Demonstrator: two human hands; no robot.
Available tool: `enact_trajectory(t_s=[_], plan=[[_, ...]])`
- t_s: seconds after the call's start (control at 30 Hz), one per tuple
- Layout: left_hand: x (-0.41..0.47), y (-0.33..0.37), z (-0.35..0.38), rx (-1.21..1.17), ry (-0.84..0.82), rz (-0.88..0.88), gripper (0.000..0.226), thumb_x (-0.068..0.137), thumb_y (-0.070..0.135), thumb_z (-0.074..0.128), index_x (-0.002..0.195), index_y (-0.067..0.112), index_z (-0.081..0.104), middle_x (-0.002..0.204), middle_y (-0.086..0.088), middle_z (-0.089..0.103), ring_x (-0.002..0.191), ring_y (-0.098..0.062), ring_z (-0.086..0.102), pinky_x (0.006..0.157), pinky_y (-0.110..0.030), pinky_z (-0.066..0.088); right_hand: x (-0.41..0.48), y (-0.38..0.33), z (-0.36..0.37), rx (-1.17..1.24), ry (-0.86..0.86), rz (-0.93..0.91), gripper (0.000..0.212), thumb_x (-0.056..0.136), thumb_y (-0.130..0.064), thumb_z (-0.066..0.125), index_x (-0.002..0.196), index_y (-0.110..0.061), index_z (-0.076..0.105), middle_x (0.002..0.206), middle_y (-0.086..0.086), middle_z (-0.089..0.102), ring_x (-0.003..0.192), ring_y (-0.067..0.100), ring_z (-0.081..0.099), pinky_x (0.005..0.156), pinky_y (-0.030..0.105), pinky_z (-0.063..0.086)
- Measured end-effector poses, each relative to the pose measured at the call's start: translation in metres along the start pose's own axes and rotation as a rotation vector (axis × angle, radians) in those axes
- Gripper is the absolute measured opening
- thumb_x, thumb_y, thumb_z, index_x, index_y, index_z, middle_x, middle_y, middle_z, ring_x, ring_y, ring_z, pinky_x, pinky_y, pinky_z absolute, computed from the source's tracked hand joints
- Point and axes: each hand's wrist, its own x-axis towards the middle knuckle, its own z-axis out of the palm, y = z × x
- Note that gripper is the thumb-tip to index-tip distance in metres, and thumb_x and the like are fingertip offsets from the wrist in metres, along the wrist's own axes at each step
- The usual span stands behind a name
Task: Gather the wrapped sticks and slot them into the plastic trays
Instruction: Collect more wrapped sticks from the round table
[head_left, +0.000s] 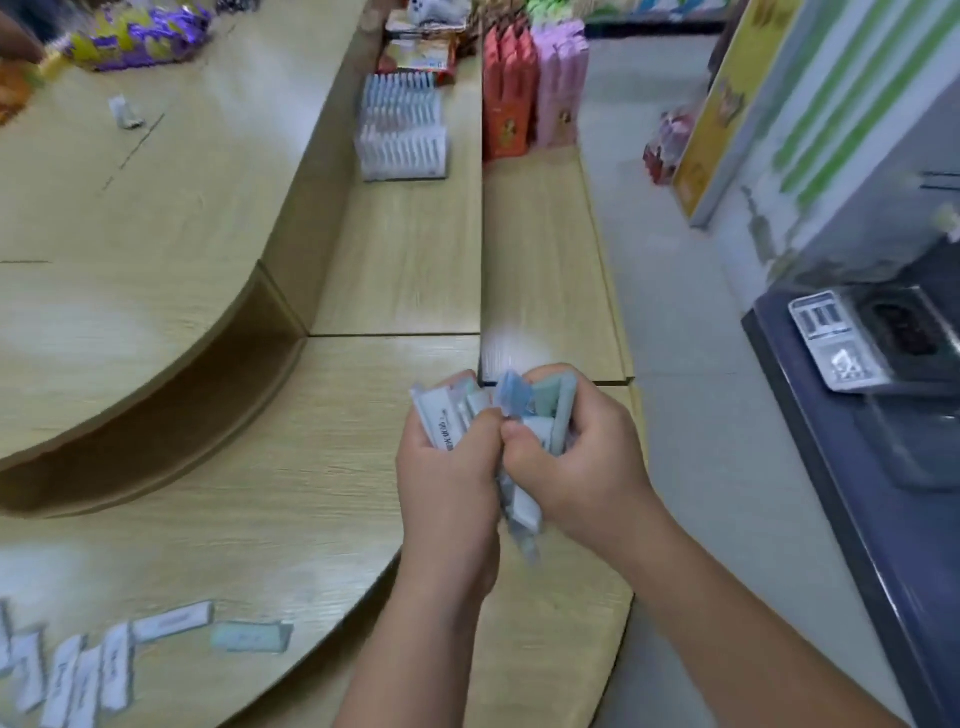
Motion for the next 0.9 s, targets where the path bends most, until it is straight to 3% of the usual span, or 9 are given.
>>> enact_trajectory(t_s=[0.13, 0.47, 0.67, 0.77, 0.9], plan=[[0.004, -0.001, 0.053, 0.019, -0.021, -0.042, 0.032, 0.078, 0.012, 0.063, 0.111, 0.010, 0.065, 0.081, -0.006, 0.065, 0.071, -0.020, 0.064, 0.061, -0.034, 0.050, 0.019, 0.001, -0.048, -0.004, 0.018, 0.014, 0.015, 0.069, -0.039, 0.062, 0.082, -0.033, 0.058, 0.072, -0.009, 0.063, 0.063, 0.006, 0.059, 0.055, 0.021, 0.051], [0.108, -0.011, 0.165, 0.019, 0.051, -0.107, 0.030, 0.075, 0.015, 0.064, 0.105, 0.015, 0.068, 0.083, -0.008, 0.067, 0.073, -0.025, 0.065, 0.063, -0.039, 0.051, 0.151, 0.038, -0.121, -0.018, -0.002, 0.054, 0.016, 0.070, -0.038, 0.062, 0.082, -0.029, 0.056, 0.070, -0.007, 0.060, 0.060, 0.009, 0.056, 0.054, 0.023, 0.050], [0.176, -0.002, 0.228, -0.029, 0.098, -0.103, 0.026, 0.085, 0.007, 0.063, 0.111, 0.010, 0.064, 0.085, -0.009, 0.070, 0.075, -0.024, 0.070, 0.063, -0.036, 0.056, 0.246, 0.048, -0.157, -0.013, -0.070, 0.078, 0.014, 0.072, -0.036, 0.063, 0.080, -0.026, 0.057, 0.068, -0.003, 0.059, 0.062, 0.021, 0.058, 0.055, 0.035, 0.053], [0.211, 0.000, 0.255, -0.029, 0.176, -0.107, 0.025, 0.089, 0.004, 0.062, 0.112, 0.014, 0.066, 0.087, -0.009, 0.073, 0.076, -0.023, 0.073, 0.062, -0.035, 0.057, 0.294, 0.057, -0.169, -0.005, -0.132, 0.075, 0.014, 0.071, -0.036, 0.063, 0.080, -0.027, 0.057, 0.068, -0.004, 0.059, 0.061, 0.019, 0.057, 0.055, 0.038, 0.053], [0.272, -0.006, 0.297, -0.051, 0.292, -0.072, 0.022, 0.080, 0.011, 0.066, 0.101, 0.016, 0.068, 0.083, -0.009, 0.070, 0.074, -0.024, 0.068, 0.064, -0.037, 0.056, 0.367, 0.084, -0.187, 0.009, -0.231, 0.046, 0.014, 0.073, -0.038, 0.064, 0.081, -0.029, 0.056, 0.071, -0.001, 0.060, 0.060, 0.011, 0.057, 0.054, 0.035, 0.053]])
